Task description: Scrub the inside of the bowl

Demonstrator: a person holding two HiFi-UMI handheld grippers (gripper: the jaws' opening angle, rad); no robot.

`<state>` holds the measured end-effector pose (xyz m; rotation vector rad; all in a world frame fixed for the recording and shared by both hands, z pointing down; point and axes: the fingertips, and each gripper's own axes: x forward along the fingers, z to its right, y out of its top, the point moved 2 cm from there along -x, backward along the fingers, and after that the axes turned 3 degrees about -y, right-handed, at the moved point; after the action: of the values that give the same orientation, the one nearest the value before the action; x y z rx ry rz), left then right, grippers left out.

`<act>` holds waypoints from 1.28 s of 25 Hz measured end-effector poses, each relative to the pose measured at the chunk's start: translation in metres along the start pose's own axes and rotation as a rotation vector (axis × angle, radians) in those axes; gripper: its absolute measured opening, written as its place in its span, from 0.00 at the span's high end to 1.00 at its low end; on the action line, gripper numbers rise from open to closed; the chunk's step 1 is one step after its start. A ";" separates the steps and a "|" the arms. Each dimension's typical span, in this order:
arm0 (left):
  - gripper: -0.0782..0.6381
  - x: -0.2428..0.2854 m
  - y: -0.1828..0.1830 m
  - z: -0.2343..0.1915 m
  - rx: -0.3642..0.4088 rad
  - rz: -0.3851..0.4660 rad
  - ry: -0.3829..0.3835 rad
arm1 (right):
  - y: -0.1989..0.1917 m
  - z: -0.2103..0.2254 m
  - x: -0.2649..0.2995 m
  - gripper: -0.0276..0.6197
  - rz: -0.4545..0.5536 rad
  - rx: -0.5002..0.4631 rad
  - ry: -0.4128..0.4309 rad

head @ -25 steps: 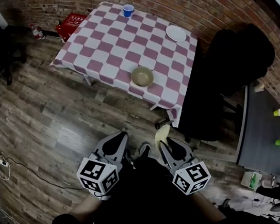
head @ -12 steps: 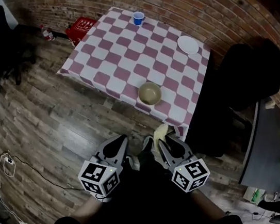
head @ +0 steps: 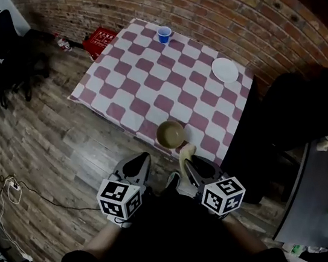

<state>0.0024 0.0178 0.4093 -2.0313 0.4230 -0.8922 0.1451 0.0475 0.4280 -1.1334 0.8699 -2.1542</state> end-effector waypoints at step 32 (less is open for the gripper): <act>0.68 0.156 -0.103 -0.093 -0.500 -0.553 -0.263 | -0.033 0.055 0.186 0.80 -0.494 -0.312 -0.078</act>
<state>0.0391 -0.0664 0.5965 -2.7610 -0.0890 -0.8737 0.0948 -0.0797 0.5687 -1.7266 0.9947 -2.3882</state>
